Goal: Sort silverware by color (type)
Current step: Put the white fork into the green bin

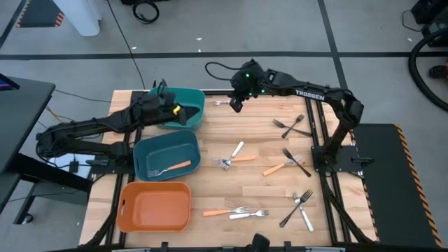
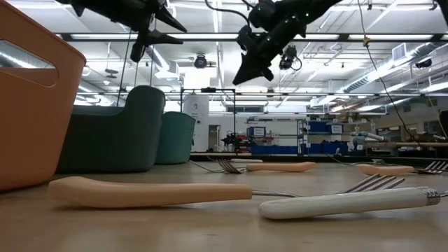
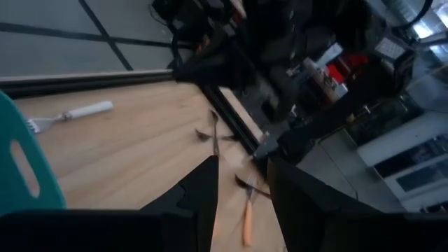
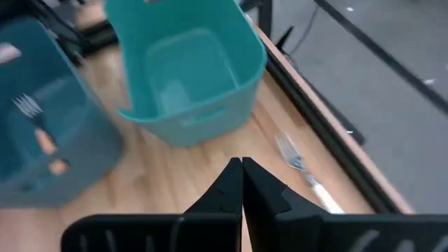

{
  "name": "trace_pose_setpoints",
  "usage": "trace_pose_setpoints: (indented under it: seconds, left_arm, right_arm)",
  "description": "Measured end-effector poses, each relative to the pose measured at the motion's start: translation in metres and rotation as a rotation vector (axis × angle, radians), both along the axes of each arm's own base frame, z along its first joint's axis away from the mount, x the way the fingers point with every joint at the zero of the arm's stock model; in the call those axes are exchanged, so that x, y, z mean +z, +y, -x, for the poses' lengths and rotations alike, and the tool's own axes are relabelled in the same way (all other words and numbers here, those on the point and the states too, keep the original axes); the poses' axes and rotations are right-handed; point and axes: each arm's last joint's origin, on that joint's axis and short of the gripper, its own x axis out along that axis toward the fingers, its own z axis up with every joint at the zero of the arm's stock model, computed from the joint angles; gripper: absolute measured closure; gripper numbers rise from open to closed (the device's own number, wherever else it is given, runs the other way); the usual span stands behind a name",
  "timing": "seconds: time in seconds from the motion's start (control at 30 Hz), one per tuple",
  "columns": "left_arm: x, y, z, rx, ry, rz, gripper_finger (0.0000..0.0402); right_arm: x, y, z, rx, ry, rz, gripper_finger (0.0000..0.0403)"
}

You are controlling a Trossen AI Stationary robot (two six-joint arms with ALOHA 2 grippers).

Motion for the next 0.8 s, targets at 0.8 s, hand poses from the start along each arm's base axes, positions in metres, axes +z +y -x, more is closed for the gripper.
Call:
trace_pose_setpoints:
  seconds: [0.8]
  left_arm:
    - [-0.005, 0.002, 0.002, -0.031, 0.111, -0.134, 0.0269]
  right_arm:
    - [-0.051, -0.005, 0.020, 0.027, 0.401, -0.036, 0.0306]
